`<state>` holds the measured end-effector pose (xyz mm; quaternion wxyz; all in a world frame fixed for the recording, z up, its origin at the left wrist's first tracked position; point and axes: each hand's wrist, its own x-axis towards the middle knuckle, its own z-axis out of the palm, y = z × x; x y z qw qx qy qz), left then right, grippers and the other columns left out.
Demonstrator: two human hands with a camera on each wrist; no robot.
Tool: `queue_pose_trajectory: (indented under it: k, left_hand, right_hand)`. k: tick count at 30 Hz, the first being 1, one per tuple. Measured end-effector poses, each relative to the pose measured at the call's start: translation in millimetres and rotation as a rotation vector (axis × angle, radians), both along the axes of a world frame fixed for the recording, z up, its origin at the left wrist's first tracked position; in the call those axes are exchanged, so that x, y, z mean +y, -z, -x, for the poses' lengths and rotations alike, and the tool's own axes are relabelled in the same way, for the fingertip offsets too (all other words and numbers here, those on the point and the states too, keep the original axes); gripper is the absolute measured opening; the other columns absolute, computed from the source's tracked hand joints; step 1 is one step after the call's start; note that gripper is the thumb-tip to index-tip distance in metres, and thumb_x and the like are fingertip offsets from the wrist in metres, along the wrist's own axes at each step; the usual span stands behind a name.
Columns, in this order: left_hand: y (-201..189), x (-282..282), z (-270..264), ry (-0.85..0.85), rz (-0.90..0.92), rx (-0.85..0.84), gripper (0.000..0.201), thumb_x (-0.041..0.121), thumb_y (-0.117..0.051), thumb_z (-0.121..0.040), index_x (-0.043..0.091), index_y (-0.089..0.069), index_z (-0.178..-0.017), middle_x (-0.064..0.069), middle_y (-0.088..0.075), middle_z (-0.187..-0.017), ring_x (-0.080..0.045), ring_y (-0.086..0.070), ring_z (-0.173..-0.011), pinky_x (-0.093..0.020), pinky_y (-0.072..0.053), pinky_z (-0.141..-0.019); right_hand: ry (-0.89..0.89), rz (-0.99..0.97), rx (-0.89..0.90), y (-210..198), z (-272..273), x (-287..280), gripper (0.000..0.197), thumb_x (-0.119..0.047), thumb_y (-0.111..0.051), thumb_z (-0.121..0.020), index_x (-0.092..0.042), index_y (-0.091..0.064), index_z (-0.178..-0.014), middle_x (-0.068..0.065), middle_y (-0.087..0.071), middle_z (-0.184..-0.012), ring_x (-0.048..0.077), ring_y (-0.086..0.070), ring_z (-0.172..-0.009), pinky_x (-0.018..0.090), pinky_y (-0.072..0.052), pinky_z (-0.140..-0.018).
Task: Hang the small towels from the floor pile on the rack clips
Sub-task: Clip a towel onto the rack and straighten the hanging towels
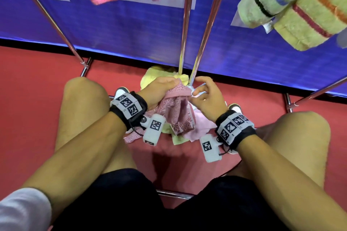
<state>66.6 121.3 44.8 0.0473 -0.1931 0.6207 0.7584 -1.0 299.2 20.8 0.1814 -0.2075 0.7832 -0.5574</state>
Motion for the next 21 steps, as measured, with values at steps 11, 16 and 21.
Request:
queue_pose_trajectory:
  k: [11, 16, 21]
  left_hand:
    - [-1, -3, -1, 0.034, 0.068, -0.028, 0.022, 0.028, -0.061, -0.095, 0.018, -0.070, -0.078, -0.003, -0.066, -0.071, -0.016, -0.058, -0.061, -0.030, -0.048, -0.060]
    - [-1, -5, -3, 0.207, 0.284, -0.028, 0.046, 0.041, -0.088, -0.061, 0.016, -0.061, -0.089, 0.002, -0.068, -0.081, -0.012, -0.062, -0.073, -0.027, -0.049, -0.073]
    - [0, -6, -5, 0.257, 0.447, -0.062, 0.042, -0.006, -0.068, -0.079, 0.022, -0.049, -0.104, 0.000, -0.052, -0.064, -0.015, -0.040, -0.048, -0.020, -0.035, -0.042]
  right_hand:
    - [-0.216, -0.135, 0.413, 10, -4, -4, 0.018, -0.027, -0.068, -0.087, -0.013, -0.057, -0.082, 0.005, -0.061, -0.093, 0.021, -0.055, -0.087, 0.033, -0.047, -0.076]
    - [-0.132, -0.134, 0.207, -8, 0, 1, 0.035, -0.028, -0.066, -0.082, -0.006, -0.044, -0.067, 0.013, -0.046, -0.062, 0.012, -0.037, -0.057, 0.028, -0.036, -0.056]
    - [-0.047, -0.066, 0.060, -6, 7, 3, 0.031, -0.009, -0.069, -0.075, -0.012, -0.041, -0.062, 0.028, -0.054, -0.069, 0.029, -0.054, -0.058, 0.043, -0.045, -0.057]
